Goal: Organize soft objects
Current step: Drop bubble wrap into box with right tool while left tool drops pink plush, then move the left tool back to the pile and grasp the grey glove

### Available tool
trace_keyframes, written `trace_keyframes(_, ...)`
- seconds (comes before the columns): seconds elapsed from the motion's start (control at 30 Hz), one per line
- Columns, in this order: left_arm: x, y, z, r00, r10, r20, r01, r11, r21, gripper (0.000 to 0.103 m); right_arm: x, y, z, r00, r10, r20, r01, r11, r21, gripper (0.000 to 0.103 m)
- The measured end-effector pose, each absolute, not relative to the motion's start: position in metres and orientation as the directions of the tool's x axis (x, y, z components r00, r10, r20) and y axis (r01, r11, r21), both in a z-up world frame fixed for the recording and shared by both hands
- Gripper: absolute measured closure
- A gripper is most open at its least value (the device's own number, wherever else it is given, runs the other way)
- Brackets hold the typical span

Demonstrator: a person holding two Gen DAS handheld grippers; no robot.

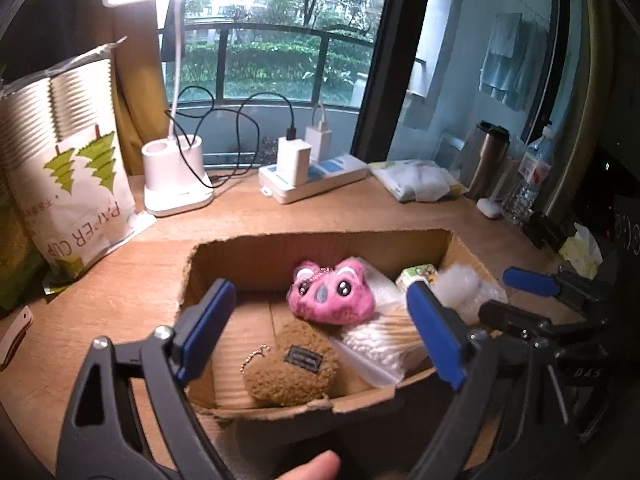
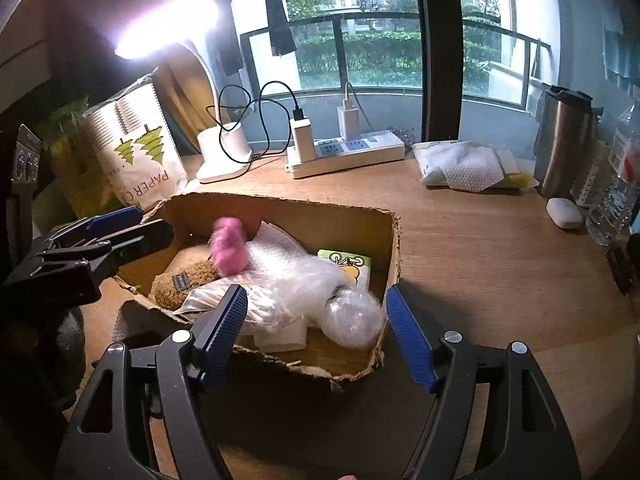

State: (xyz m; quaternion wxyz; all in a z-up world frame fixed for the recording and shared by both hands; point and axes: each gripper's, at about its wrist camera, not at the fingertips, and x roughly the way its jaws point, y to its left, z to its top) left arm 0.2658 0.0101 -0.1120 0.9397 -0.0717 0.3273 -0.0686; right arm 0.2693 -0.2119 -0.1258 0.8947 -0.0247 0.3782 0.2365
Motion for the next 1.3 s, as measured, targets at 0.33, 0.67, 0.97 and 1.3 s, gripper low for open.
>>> trace_keyframes(0.33,0.240,0.021,-0.101,0.798,-0.171,-0.578,0.066,0.978,-0.199,0.014,0.248,-0.206,-0.117,0.610,0.405,-0.681,-0.454,0.883,0.118,0.028)
trace_keyframes(0.67,0.211,0.035,-0.098,0.814,-0.164,-0.557,0.057,0.977,-0.205,0.014,0.226,-0.191,-0.109,0.609,0.413,-0.677,-0.479,0.872,0.101,0.028)
trace_keyframes(0.97,0.187,0.057,-0.105,0.820,-0.130,-0.558,0.017,0.979,-0.203,0.014,0.211,-0.171,-0.109,0.595,0.421,-0.684,-0.507,0.858,0.086,0.028)
trace_keyframes(1.3,0.166,0.074,-0.124,0.806,-0.123,-0.579,-0.009,0.975,-0.220,0.014,0.198,-0.149,-0.119,0.567,0.423,-0.707,-0.531,0.844,0.079,0.028)
